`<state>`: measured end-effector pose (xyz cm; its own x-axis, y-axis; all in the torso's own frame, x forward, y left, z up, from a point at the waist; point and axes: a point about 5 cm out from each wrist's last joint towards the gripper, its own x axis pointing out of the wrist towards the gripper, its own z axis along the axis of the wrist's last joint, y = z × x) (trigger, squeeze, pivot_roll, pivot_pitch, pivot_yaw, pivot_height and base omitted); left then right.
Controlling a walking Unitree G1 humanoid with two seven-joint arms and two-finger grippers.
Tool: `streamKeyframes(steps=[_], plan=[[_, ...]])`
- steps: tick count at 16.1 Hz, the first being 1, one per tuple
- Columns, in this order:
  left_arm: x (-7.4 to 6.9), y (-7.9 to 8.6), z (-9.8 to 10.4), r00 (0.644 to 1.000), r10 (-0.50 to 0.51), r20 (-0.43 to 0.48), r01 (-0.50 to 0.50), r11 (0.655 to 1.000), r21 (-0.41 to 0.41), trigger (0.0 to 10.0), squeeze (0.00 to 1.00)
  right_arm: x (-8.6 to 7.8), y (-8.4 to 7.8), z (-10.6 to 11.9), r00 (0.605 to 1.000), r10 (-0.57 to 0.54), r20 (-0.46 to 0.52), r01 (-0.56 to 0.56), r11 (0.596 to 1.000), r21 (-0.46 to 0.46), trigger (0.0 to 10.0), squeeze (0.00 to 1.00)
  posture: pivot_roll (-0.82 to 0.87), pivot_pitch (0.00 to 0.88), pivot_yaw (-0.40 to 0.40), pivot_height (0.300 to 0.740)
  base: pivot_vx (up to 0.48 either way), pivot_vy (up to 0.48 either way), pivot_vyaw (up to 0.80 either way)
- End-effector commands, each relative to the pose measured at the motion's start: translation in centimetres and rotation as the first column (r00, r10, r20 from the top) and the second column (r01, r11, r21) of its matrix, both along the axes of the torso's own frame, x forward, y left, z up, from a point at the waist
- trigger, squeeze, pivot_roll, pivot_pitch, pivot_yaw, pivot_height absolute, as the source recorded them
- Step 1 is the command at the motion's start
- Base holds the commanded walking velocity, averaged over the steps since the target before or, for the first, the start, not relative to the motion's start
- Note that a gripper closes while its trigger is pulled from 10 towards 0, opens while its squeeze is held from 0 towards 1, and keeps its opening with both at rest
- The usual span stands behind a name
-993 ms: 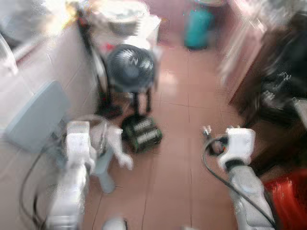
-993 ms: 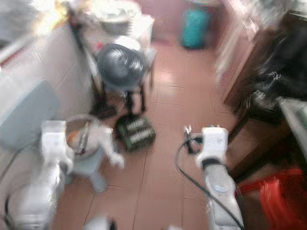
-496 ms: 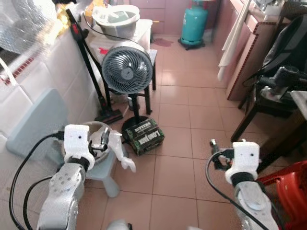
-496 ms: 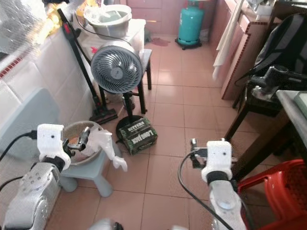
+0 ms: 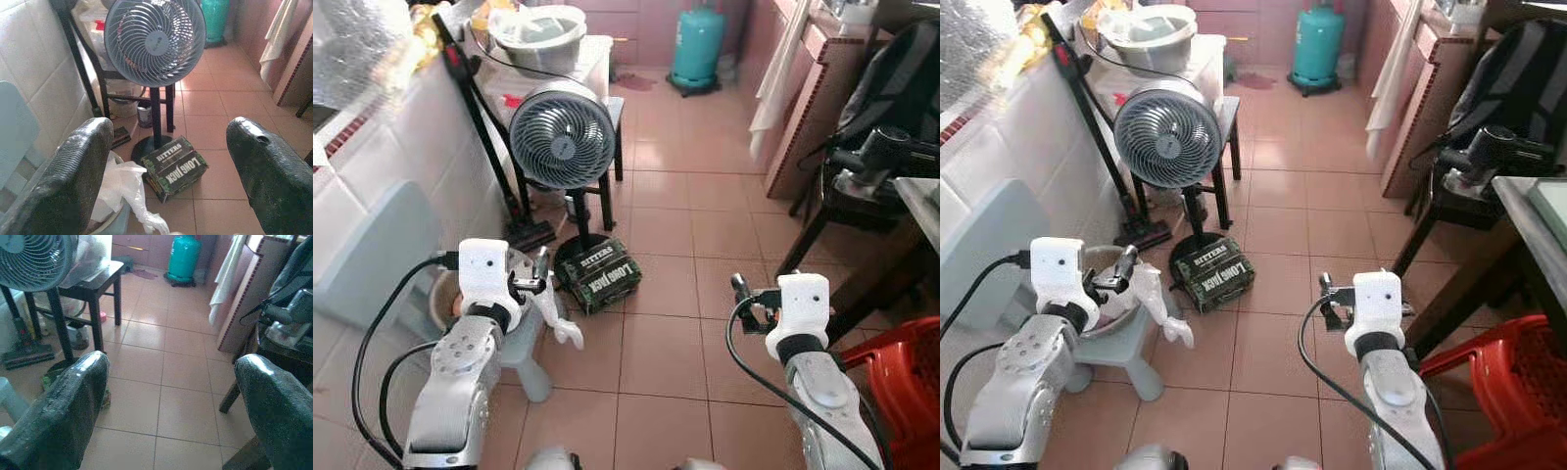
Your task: Setting the table
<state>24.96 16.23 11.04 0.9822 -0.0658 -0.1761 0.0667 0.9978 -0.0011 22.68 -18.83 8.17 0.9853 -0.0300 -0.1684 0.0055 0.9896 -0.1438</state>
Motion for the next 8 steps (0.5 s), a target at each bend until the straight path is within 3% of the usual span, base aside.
streamKeyframes(steps=[1, 4, 8], plan=[[0.0, 0.2, 0.2, 1.0, 0.003, 0.006, -0.003, 1.0, 0.013, 10.0, 0.0, 0.1, -0.2, -0.1, 1.0, -0.015, -0.007, 0.015, 1.0, 0.023, 10.0, 0.0, 0.02, 0.0, 0.026, 0.74, 0.0, 0.0, 0.0], [0.7, 0.6, 0.6, 1.0, 0.009, 0.011, -0.009, 1.0, 0.013, 10.0, 0.0, 0.3, -1.2, -0.6, 0.996, -0.087, -0.033, 0.088, 0.996, 0.028, 10.0, 0.0, 0.02, 0.0, 0.036, 0.74, -0.276, 0.0, 0.0], [1.0, 0.3, 0.9, 1.0, 0.001, 0.016, -0.001, 1.0, 0.002, 10.0, 0.0, 0.3, -1.3, -0.6, 0.995, -0.094, -0.035, 0.095, 0.995, 0.043, 10.0, 0.0, 0.02, 0.0, 0.039, 0.74, -0.302, 0.0, 0.0]])
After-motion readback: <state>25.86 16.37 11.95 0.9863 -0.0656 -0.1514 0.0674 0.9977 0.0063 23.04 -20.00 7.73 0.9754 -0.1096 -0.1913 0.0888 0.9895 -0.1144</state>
